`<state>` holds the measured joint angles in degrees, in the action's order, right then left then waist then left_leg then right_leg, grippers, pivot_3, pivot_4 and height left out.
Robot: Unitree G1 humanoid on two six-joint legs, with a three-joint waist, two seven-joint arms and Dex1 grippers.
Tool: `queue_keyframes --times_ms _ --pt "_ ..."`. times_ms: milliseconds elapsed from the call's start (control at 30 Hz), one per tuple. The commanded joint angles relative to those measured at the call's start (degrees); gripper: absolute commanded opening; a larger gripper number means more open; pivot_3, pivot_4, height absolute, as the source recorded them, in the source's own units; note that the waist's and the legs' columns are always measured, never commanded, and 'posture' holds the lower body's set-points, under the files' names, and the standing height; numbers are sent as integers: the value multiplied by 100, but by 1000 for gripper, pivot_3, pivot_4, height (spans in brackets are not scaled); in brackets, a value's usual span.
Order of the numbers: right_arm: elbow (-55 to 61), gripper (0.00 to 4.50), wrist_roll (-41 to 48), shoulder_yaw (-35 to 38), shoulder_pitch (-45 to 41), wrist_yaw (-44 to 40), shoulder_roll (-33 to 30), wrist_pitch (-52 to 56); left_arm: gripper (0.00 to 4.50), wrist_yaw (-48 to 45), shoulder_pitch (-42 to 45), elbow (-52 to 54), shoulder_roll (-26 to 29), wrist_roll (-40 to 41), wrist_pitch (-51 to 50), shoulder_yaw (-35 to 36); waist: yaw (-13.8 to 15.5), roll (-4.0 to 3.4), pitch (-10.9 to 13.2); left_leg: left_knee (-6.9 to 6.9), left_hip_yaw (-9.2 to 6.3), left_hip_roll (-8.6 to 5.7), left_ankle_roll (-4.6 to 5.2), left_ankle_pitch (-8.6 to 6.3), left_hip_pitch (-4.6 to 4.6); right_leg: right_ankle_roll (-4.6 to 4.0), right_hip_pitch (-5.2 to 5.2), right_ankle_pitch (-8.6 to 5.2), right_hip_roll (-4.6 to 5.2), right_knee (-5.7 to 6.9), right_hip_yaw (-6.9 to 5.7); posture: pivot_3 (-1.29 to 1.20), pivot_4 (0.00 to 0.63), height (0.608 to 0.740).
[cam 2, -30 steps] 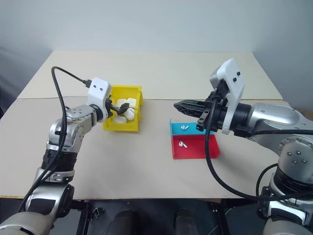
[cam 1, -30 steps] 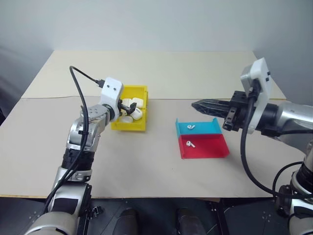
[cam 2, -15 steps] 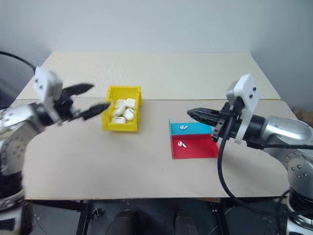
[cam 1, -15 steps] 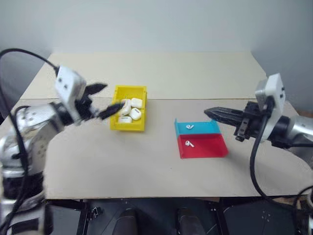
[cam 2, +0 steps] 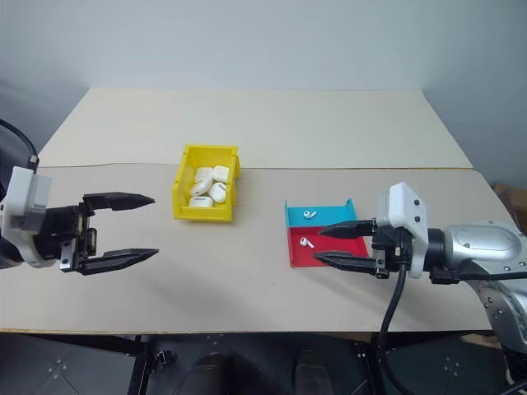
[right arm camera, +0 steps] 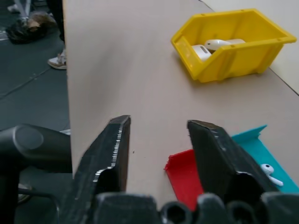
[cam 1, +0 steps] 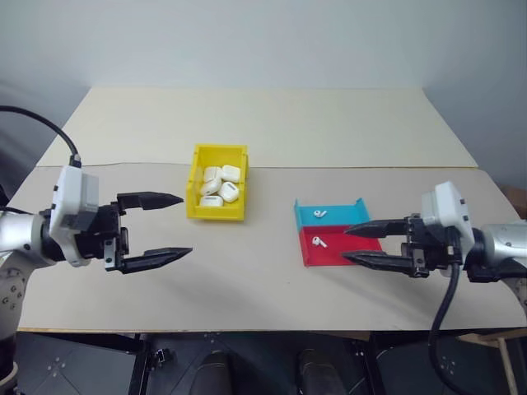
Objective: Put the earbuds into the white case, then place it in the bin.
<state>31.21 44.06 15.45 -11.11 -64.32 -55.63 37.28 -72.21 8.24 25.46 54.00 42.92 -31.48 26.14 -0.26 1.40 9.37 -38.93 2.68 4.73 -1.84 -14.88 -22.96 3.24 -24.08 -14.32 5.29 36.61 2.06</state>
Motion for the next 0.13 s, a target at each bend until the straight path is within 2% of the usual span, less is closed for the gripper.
queue_keyframes --times_ms 33,100,133 --pt "41 3804 61 152 -114 -199 -135 -222 4500 109 -54 222 153 284 -136 218 -7 0 0 0 1 0 0 0 0 0 -1 0 0 0 1 0 150 740" --pt "70 4470 29 142 -115 -183 -159 -231 4500 203 -40 255 163 237 -84 185 -8 0 0 0 2 0 0 0 1 0 -1 0 0 2 2 0 150 740" --pt "84 4470 38 152 -110 -173 -167 -223 4500 222 -45 273 166 196 -32 166 -8 0 0 -1 2 0 0 0 2 0 0 0 0 2 2 0 150 740"
